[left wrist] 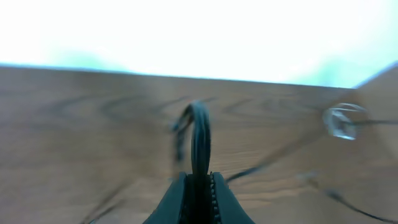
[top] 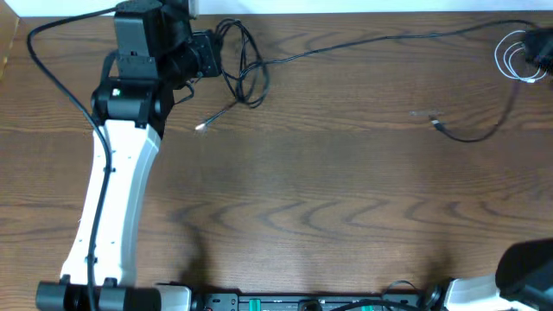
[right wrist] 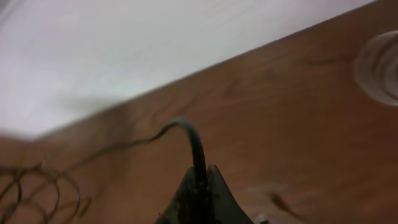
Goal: Untangle cables
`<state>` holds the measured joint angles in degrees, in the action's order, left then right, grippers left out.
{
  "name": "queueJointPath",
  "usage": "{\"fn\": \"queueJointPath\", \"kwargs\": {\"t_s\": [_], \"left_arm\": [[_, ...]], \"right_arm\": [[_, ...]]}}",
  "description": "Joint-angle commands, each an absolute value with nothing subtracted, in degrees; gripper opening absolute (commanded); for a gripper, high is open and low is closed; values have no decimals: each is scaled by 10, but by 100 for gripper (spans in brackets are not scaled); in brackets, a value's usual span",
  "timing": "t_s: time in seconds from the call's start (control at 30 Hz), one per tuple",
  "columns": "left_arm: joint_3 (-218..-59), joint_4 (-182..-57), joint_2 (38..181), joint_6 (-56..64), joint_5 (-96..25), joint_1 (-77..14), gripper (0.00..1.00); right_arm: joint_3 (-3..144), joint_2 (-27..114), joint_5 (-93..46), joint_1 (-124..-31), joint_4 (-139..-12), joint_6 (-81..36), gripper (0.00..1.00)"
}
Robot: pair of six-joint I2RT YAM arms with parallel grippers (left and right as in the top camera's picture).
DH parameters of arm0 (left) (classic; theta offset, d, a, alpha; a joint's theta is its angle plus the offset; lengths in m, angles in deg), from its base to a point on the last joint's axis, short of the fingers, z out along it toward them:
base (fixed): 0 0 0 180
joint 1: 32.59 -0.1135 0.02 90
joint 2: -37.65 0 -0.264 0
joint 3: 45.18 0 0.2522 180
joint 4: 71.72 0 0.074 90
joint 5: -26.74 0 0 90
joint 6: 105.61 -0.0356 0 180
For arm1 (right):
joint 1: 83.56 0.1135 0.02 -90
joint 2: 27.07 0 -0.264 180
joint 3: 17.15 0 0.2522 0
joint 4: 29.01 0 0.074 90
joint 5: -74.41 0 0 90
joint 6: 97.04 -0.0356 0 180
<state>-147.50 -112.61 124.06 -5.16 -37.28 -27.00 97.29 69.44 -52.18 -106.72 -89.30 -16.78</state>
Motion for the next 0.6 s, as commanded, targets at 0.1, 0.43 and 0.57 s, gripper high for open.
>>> {"fn": "queueJointPath", "kwargs": {"t_s": [0.1, 0.43, 0.57], "left_arm": [[-1478, -1077, 1199, -36, -276, -240, 7], [-1478, -984, 1182, 113, -276, -235, 7], [-1478, -980, 1182, 156, -276, -235, 8]], "right_arm": [[981, 732, -563, -976, -900, -70, 74], [981, 737, -564, -879, -891, -39, 99], [981, 737, -576, -839, -880, -31, 99]]}}
